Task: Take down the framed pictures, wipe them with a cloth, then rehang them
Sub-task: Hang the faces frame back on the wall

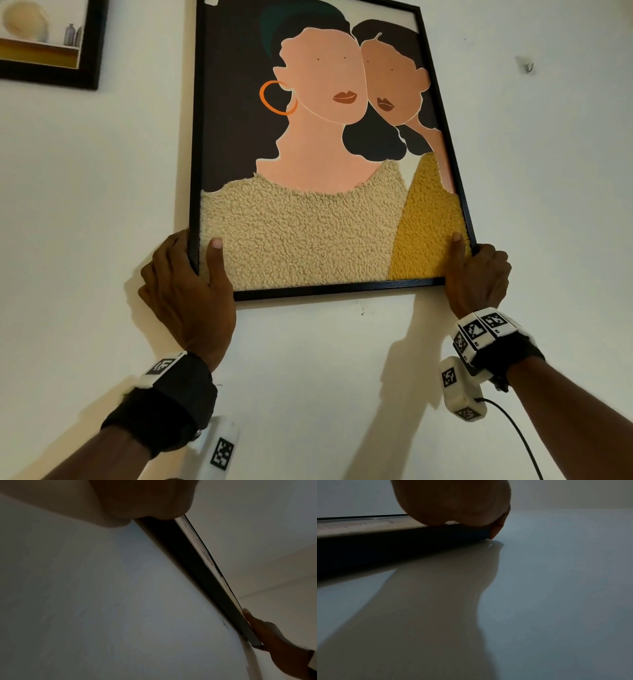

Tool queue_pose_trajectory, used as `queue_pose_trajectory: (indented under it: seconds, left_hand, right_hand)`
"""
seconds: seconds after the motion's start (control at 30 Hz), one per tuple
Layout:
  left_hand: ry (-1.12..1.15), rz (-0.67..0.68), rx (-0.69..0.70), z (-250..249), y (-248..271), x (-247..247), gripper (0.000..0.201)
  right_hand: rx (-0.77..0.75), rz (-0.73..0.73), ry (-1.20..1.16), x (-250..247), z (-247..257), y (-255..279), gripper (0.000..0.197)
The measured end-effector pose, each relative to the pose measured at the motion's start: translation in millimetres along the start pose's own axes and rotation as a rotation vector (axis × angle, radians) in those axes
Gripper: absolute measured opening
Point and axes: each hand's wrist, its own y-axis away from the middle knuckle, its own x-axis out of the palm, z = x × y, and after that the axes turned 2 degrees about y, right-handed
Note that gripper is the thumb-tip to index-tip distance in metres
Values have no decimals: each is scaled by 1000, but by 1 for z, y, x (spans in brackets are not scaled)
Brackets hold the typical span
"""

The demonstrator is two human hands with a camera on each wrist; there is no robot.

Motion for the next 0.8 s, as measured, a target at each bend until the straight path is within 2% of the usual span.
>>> queue_pose_trajectory:
  seconds: [0.13,0.3,0.5,0.63,0.8]
  left_hand:
    - [-11,-21,28,7,-6,2,35]
    - [-4,-48,48,8,-9,5,30]
    - [17,-42,70,7,-4,6,31]
    - [31,-33,71,6,-2,3,35]
    - [41,13,47,5,3,-2,42]
  right_hand:
    - [-70,-1,20,2,0,5,58]
    - [-106,-48,22,4,-3,5,51]
    - [-103,-106,16,6,-4,3,58]
    - [-101,-64,36,3,-7,1,47]
    - [-111,-10,61,-3,-8,1,47]
